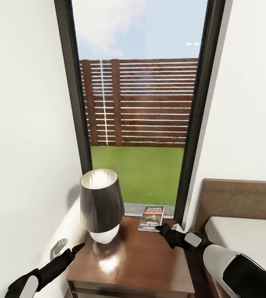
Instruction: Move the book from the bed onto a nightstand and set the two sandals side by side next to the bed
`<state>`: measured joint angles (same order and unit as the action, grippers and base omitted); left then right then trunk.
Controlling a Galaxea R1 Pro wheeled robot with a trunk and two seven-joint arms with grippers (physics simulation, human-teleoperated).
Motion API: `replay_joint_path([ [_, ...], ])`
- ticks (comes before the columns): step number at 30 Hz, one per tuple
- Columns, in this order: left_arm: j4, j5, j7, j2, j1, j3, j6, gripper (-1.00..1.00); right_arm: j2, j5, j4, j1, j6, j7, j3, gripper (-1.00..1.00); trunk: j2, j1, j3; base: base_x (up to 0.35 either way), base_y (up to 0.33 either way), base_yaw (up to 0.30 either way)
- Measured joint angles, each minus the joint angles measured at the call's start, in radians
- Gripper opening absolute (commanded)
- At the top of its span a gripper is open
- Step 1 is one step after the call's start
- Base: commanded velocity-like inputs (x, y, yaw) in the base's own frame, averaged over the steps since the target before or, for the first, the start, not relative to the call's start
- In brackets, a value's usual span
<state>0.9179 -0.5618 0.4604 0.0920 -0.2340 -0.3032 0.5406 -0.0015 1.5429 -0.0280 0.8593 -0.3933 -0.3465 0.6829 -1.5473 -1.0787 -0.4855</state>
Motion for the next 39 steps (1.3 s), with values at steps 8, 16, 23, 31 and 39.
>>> replay_joint_path([
  [8, -0.001, 0.000, -0.002, 0.001, 0.000, -0.002, 0.000, 1.00, 0.005, -0.002, -0.001, 0.000, -0.002, 0.004, 0.002, -1.00, 0.000, 0.000, 0.000, 0.000, 0.000, 0.000],
  [16, -0.002, 0.000, -0.002, 0.006, 0.000, -0.003, 0.000, 1.00, 0.007, -0.004, -0.006, -0.002, -0.005, 0.009, 0.001, -1.00, 0.000, 0.000, 0.000, 0.000, 0.000, 0.000],
  [23, 0.000, 0.000, -0.002, 0.010, 0.000, -0.004, 0.002, 1.00, 0.008, -0.006, -0.018, -0.012, -0.008, 0.086, 0.004, -1.00, 0.000, 0.000, 0.000, 0.000, 0.000, 0.000],
  [31, 0.004, 0.000, -0.002, 0.005, 0.000, -0.001, 0.005, 1.00, 0.010, -0.001, -0.019, -0.025, -0.074, 0.154, 0.004, -1.00, 0.000, 0.000, 0.000, 0.000, 0.000, 0.000],
  [39, 0.005, 0.000, -0.002, 0.001, 0.000, 0.000, 0.005, 1.00, 0.006, 0.005, -0.020, -0.034, -0.119, 0.161, -0.004, -1.00, -0.007, -0.004, -0.003, 0.000, 0.000, 0.000],
])
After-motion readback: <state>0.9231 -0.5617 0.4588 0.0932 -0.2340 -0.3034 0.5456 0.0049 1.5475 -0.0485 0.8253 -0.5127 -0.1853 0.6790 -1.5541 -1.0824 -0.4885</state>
